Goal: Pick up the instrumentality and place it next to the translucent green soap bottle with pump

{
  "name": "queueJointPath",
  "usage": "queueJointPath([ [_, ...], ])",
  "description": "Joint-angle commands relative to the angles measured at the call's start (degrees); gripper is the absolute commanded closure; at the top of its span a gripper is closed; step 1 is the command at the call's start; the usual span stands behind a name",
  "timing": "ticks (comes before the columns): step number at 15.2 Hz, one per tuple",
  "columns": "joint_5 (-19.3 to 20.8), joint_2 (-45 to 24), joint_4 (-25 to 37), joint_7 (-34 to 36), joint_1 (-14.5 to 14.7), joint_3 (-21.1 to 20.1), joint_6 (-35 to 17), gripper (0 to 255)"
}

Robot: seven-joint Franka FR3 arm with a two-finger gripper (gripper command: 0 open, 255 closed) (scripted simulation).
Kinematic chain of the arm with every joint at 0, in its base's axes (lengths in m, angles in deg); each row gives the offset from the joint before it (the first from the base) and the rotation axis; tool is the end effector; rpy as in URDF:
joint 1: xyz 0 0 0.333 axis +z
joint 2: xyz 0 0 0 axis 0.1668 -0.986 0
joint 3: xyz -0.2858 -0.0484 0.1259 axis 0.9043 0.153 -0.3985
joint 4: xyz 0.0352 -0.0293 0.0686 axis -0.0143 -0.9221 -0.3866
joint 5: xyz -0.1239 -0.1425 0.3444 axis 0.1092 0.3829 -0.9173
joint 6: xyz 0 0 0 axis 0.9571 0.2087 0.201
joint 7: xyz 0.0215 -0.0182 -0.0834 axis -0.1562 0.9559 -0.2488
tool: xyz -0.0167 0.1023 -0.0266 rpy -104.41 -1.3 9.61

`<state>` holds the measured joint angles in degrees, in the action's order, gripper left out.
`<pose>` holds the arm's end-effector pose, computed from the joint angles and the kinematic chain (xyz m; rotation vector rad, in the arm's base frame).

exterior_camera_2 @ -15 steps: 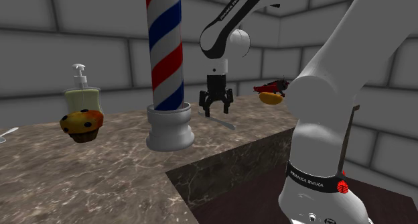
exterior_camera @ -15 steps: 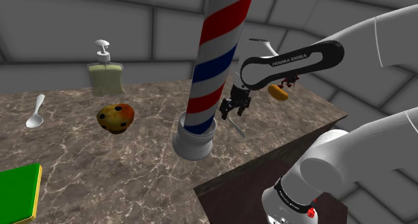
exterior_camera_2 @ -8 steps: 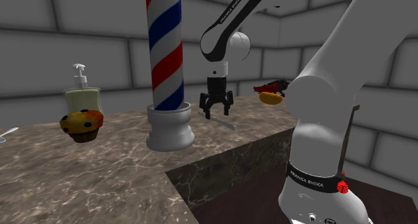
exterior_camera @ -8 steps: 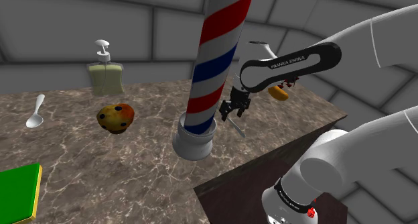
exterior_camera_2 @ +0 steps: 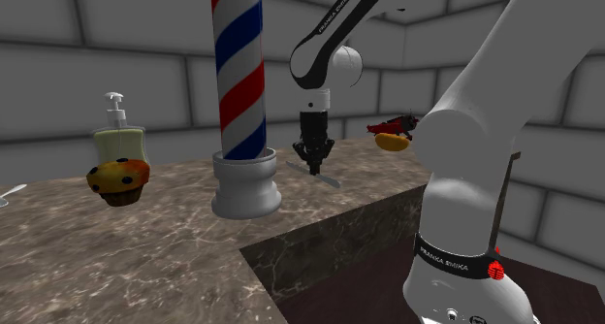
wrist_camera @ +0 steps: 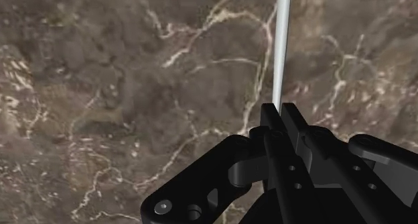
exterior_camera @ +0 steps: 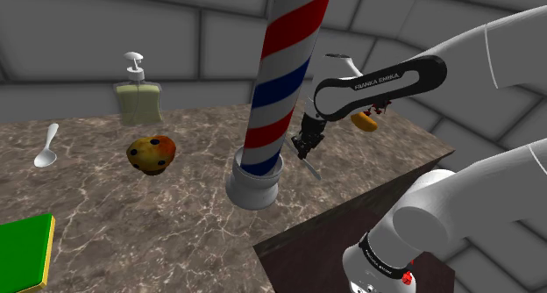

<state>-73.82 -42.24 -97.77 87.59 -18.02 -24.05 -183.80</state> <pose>0.3636 -0.0590 0.3481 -3.0927 0.4797 0.0795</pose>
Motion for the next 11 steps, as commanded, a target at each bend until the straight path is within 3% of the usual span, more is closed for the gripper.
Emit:
queueJointPath([
  [1, 0.0, 0.0, 0.0, 0.0, 0.0, 0.0, 0.0, 255],
  [4, 0.0, 0.0, 0.0, 0.0, 0.0, 0.0, 0.0, 255],
  [11, 0.1, 3.7, 3.0, 0.1, 0.0, -0.1, 6.7, 255],
])
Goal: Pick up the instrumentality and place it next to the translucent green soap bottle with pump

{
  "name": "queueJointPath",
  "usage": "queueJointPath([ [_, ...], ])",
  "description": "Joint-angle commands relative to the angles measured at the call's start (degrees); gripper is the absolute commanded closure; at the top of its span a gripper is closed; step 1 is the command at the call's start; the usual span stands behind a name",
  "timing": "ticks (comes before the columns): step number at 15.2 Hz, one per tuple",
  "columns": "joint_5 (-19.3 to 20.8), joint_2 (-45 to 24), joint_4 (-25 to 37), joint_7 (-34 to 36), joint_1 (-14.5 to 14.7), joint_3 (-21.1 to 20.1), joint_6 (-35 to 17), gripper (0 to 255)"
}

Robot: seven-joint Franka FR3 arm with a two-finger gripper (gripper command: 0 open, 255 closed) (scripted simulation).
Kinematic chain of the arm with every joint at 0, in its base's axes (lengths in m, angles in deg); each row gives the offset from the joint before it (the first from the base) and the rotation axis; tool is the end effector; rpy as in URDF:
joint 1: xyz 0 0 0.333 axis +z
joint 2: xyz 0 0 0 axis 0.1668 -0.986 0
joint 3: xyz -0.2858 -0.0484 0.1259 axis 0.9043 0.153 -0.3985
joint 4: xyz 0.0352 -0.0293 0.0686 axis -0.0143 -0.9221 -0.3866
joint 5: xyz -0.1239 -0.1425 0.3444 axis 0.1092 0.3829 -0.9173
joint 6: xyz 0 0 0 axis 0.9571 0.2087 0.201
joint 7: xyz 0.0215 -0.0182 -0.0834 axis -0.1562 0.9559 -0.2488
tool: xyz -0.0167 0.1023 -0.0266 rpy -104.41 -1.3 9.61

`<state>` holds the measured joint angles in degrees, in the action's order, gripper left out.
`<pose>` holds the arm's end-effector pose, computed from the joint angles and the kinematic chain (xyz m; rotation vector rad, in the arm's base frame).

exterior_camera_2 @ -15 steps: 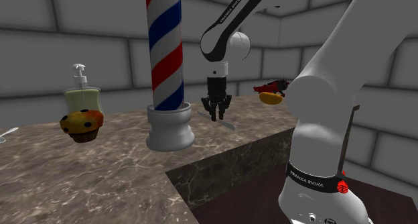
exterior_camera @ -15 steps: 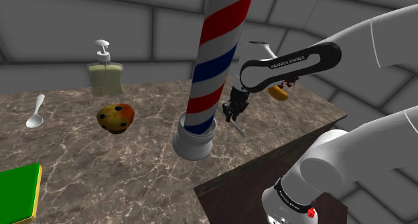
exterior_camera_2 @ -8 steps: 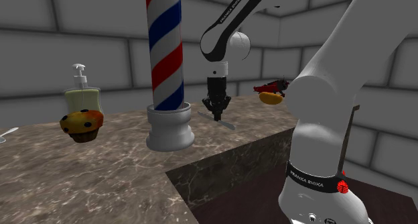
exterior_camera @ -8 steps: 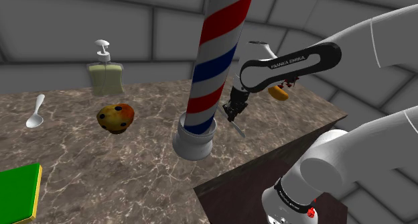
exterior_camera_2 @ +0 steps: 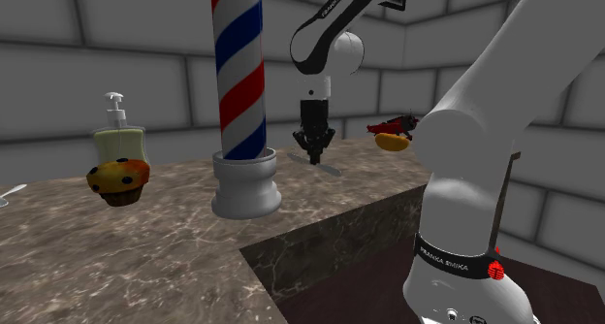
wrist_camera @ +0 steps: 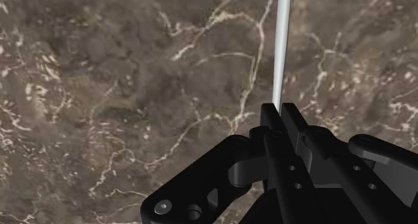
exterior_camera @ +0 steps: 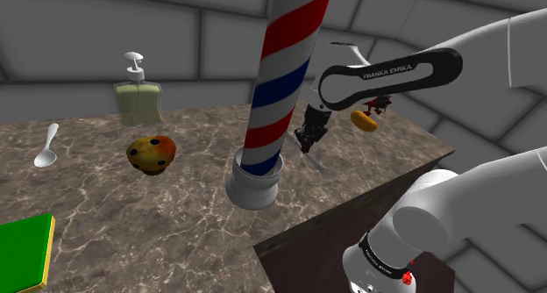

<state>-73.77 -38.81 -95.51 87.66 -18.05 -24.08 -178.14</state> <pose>0.3622 -0.0588 0.3790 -3.0926 0.4796 0.0787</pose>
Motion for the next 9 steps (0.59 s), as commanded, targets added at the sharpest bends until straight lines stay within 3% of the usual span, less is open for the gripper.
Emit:
queueJointPath([
  [1, 0.0, 0.7, 1.2, 0.0, 0.0, 0.0, 2.0, 255],
  [9, 0.0, 3.5, 5.6, 0.1, 0.0, -0.1, 9.1, 255],
])
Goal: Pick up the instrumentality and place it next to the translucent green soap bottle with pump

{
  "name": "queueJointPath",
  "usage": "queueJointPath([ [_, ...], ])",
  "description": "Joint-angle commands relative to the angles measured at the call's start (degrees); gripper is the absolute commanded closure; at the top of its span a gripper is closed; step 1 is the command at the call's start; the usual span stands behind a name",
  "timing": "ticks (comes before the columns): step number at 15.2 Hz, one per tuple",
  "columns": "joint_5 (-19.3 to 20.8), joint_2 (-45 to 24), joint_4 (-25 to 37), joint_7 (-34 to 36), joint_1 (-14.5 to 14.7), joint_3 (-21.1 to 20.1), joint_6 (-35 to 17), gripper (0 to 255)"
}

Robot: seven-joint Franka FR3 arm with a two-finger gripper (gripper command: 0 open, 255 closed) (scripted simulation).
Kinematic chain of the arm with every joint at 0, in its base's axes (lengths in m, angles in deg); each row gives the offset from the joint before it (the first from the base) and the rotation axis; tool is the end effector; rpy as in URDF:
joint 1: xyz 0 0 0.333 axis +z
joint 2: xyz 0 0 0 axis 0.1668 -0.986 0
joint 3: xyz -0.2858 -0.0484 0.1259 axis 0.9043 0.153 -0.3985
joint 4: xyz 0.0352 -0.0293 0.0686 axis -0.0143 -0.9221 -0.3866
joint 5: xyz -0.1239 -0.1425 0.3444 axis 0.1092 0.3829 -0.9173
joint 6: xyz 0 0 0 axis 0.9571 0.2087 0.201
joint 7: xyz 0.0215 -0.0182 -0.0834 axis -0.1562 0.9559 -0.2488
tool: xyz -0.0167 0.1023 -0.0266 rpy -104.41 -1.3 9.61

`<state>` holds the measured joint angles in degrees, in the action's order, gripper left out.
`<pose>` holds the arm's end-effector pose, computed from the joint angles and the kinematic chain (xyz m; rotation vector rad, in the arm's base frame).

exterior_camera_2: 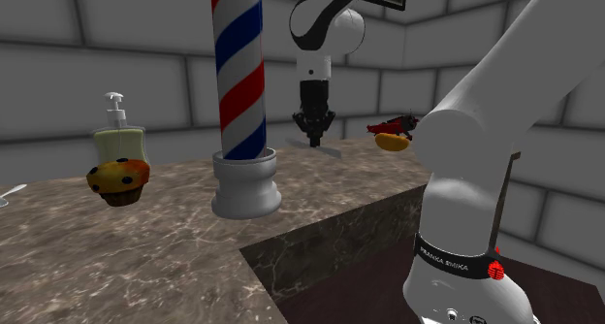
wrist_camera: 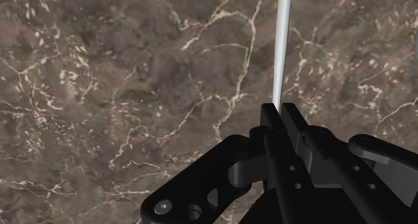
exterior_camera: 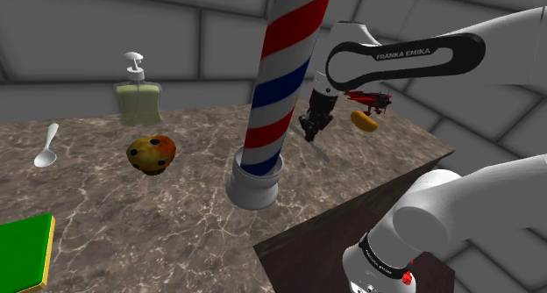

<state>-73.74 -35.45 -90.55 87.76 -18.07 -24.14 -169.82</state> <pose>0.3632 -0.0589 0.4277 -3.0926 0.4795 0.0787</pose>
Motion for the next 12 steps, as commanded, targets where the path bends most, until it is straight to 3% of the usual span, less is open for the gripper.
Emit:
queueJointPath([
  [1, 0.0, 0.4, 1.2, 0.0, 0.0, 0.0, 1.7, 255],
  [12, 0.0, 2.4, 8.4, 0.1, 0.0, -0.1, 10.8, 255],
])
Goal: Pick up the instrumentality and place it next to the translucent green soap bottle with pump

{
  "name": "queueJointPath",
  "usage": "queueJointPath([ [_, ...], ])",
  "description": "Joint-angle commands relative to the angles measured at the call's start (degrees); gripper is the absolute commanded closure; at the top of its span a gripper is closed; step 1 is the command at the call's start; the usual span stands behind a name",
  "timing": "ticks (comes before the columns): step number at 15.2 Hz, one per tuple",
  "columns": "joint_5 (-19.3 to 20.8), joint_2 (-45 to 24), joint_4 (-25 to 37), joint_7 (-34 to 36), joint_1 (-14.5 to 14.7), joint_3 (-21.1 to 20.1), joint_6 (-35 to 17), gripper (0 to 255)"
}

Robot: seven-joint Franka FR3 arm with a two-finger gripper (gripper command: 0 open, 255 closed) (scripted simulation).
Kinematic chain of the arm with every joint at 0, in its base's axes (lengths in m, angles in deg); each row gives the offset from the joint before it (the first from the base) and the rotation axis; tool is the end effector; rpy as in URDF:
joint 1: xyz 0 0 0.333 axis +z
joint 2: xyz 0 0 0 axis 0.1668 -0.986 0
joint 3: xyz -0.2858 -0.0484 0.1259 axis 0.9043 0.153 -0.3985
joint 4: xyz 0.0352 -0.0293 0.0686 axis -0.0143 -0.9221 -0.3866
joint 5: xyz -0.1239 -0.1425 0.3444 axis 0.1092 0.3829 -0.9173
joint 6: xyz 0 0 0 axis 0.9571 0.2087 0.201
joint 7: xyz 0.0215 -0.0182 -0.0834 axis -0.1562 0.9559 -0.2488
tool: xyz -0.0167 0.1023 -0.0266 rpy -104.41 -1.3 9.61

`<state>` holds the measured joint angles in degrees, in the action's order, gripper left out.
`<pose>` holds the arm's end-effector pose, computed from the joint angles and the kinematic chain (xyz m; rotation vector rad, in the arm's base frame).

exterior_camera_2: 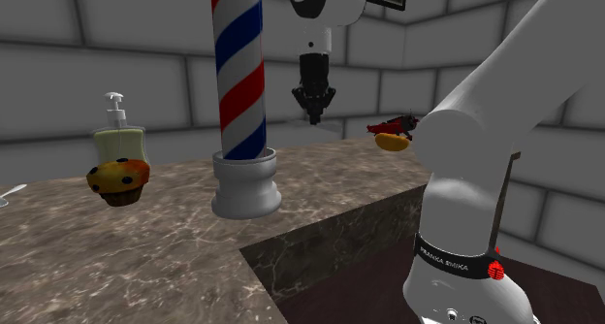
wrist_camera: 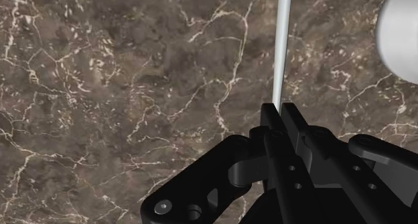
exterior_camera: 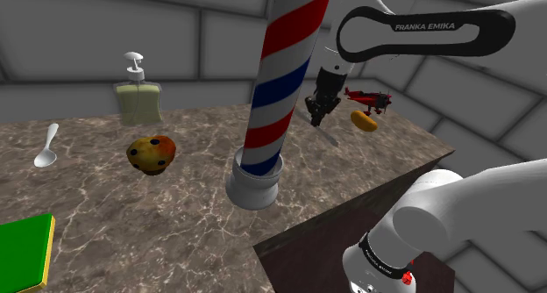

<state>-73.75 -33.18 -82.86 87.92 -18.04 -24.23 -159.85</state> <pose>0.3638 -0.0585 0.4908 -3.0927 0.4797 0.0790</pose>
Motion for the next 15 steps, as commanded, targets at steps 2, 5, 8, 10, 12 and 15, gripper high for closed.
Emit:
queueJointPath([
  [2, 0.0, 0.3, 2.1, 0.0, 0.0, 0.0, 2.4, 255],
  [5, 0.0, 0.4, 4.3, 0.0, 0.0, 0.0, 4.7, 255],
  [8, 0.0, 0.4, 6.6, 0.0, 0.0, 0.0, 7.0, 255],
  [10, 0.0, 0.3, 8.2, 0.0, 0.0, 0.0, 8.6, 255],
  [12, 0.0, 0.2, 9.9, 0.0, 0.0, 0.0, 10.1, 255],
  [15, 0.0, -0.1, 12.4, 0.1, 0.0, 0.0, 12.3, 255],
])
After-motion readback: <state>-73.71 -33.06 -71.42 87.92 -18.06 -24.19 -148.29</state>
